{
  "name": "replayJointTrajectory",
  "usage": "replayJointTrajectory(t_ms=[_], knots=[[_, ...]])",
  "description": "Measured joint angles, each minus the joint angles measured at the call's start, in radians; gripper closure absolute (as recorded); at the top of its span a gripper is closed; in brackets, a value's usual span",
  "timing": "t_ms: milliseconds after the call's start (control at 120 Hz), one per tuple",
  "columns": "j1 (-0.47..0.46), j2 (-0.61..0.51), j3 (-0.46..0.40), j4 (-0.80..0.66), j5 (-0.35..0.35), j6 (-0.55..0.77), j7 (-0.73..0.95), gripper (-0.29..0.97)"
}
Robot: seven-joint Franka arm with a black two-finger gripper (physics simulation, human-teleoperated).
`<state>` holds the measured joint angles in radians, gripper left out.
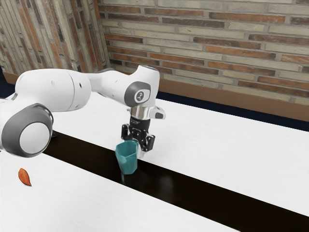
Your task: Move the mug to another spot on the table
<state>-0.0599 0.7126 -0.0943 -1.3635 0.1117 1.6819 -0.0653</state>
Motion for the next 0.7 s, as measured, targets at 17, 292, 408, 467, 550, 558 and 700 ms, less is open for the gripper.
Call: replayJointTrajectory(t_ms=[17,292,408,467,550,558,700], knots=[[0.0,-0.001,0.001,0.0,-0.001,0.0,0.001,0.2],[0.001,-0.047,0.007,0.005,-0.003,0.006,0.01,0.06],[0.003,-0.12,0.011,0.0,-0.001,0.016,0.012,0.03],[0.001,-0.175,0.014,-0.009,0.0,0.026,0.013,0.02],[-0.005,-0.29,0.027,-0.086,0.001,0.056,0.014,0.02],[-0.006,-0.303,0.027,-0.095,0.002,0.058,0.014,0.02],[-0.002,-0.487,0.041,-0.211,0.004,0.092,0.016,0.01]])
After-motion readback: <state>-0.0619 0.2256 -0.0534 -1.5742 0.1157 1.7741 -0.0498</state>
